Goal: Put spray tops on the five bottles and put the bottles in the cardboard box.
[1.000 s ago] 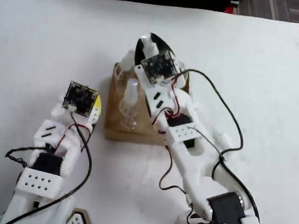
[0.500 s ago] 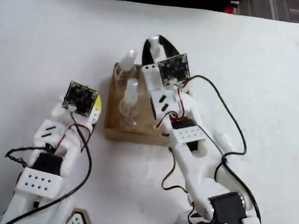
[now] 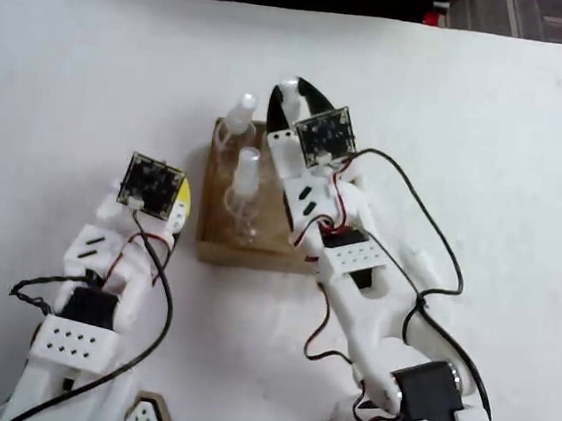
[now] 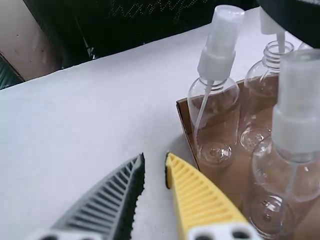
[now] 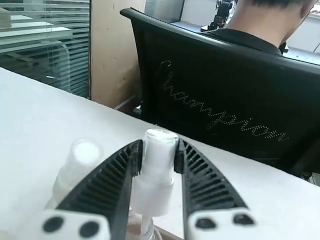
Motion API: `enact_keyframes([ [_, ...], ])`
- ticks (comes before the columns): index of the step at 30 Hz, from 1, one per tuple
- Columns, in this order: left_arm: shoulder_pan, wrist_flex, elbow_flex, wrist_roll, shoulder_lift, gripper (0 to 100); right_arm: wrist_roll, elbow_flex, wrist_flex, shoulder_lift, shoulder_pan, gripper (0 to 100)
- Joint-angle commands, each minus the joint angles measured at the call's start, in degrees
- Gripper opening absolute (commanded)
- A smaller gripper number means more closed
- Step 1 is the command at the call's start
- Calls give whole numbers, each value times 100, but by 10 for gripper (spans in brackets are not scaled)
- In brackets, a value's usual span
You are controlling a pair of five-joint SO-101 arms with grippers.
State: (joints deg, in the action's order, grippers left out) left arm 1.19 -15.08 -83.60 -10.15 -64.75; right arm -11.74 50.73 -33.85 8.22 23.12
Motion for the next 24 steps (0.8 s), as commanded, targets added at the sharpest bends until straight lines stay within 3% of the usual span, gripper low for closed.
enact_keyframes([
  [1, 40, 97, 9, -44, 22, 68, 53, -53, -66, 66, -57, 15],
  [24, 40, 97, 18, -44, 22, 68, 26, 158, -453, -330, 136, 29],
])
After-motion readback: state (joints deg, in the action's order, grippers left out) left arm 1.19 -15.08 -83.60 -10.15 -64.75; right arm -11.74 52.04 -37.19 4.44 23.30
